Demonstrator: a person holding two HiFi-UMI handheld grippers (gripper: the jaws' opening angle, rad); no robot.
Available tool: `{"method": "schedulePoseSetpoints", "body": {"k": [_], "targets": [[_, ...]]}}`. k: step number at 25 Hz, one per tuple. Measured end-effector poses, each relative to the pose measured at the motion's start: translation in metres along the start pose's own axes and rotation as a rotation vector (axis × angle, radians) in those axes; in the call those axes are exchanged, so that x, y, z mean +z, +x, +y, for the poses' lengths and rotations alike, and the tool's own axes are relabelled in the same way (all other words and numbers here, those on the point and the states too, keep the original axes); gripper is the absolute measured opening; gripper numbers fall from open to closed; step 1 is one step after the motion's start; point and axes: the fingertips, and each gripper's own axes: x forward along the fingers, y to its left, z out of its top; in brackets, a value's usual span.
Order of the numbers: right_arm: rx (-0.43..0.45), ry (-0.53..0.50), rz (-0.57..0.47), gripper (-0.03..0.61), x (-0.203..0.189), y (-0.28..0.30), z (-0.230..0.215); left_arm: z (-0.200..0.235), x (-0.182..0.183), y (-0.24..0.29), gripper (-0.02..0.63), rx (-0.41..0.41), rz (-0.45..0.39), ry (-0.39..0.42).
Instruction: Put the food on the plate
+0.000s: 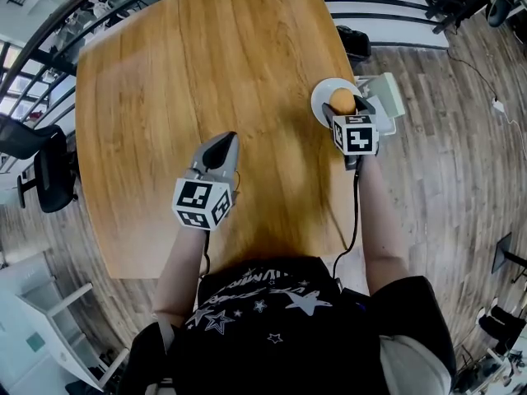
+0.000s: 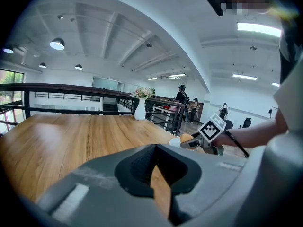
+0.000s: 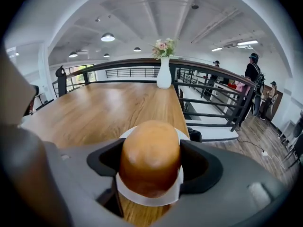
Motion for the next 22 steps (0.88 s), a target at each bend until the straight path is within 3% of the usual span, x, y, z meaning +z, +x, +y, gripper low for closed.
{"method": "schedulePoseSetpoints", "body": {"k": [19, 22], "targets": [[-0.050, -0.047, 0.012, 0.360, -0.002, 0.008, 0.004, -0.004, -0.004, -0.013, 0.002, -0.011, 0.008, 0.006], [-0.050, -0.035, 0.019, 0.396, -0.003, 0.010, 0.005, -0.001, -0.004, -0.017, 0.002, -0.007, 0.007, 0.011]]}}
